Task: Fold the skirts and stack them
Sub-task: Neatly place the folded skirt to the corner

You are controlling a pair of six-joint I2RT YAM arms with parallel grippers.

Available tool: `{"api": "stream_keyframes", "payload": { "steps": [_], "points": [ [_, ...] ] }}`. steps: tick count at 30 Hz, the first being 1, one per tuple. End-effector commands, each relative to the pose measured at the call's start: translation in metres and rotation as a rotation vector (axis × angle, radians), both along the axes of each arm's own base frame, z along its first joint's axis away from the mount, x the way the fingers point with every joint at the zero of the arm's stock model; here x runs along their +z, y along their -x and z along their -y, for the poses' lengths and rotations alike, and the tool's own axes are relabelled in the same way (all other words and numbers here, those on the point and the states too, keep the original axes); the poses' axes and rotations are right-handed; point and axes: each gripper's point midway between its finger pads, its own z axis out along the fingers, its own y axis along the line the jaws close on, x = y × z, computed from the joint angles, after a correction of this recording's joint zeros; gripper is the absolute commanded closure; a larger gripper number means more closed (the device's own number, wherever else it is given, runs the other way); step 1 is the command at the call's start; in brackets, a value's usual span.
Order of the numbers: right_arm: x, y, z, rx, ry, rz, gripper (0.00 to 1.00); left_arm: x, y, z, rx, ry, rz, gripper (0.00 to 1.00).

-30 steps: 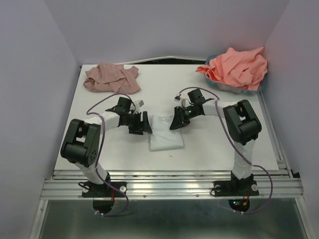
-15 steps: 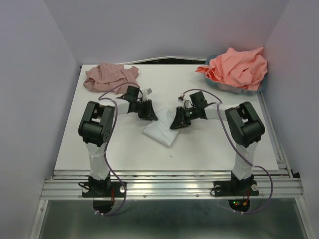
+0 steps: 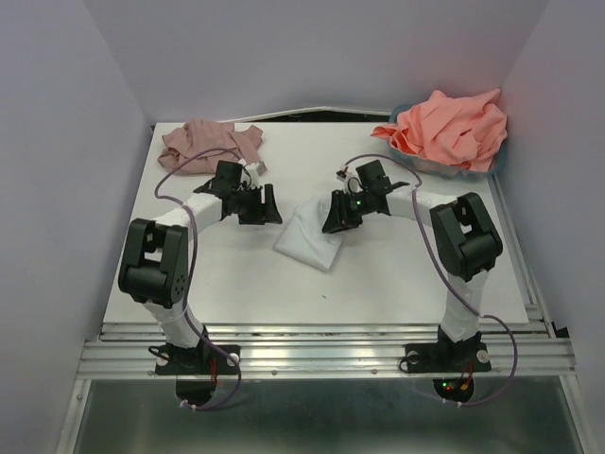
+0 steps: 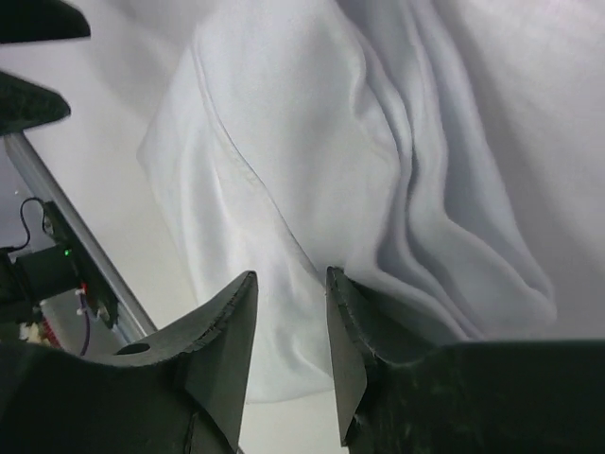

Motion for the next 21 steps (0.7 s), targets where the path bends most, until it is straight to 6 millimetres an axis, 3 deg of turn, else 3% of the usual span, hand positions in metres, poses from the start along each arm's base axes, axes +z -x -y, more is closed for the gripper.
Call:
{"api": "stream_keyframes", "payload": {
  "steps": [1,4,6,8,13,14,16,21],
  "points": [
    [0.051,-0.050,0.002,-0.028,0.084,0.221,0.59,0.027,0.001,-0.015,0.036,-0.002,0.073,0.28],
    [0.067,-0.061,-0.003,-0.049,0.187,0.319,0.58,0.051,-0.011,-0.032,0.135,0.040,0.133,0.27],
    [0.072,-0.053,-0.019,-0.023,0.243,0.380,0.56,0.064,-0.015,-0.038,0.154,0.051,0.167,0.27],
    [0.076,-0.054,-0.022,-0.026,0.348,0.466,0.55,0.072,-0.015,-0.040,0.169,0.063,0.184,0.27],
    [0.068,-0.017,-0.071,0.118,0.454,0.541,0.55,0.064,-0.001,-0.056,0.234,0.095,0.143,0.19],
    [0.061,-0.015,-0.080,0.135,0.473,0.540,0.56,0.068,-0.001,-0.059,0.255,0.108,0.151,0.11],
    [0.053,-0.009,-0.088,0.159,0.507,0.548,0.56,0.064,0.003,-0.068,0.284,0.125,0.138,0.07],
    [0.039,0.002,-0.114,0.194,0.552,0.592,0.55,0.062,0.003,-0.078,0.329,0.151,0.108,0.07]
  ]
}}
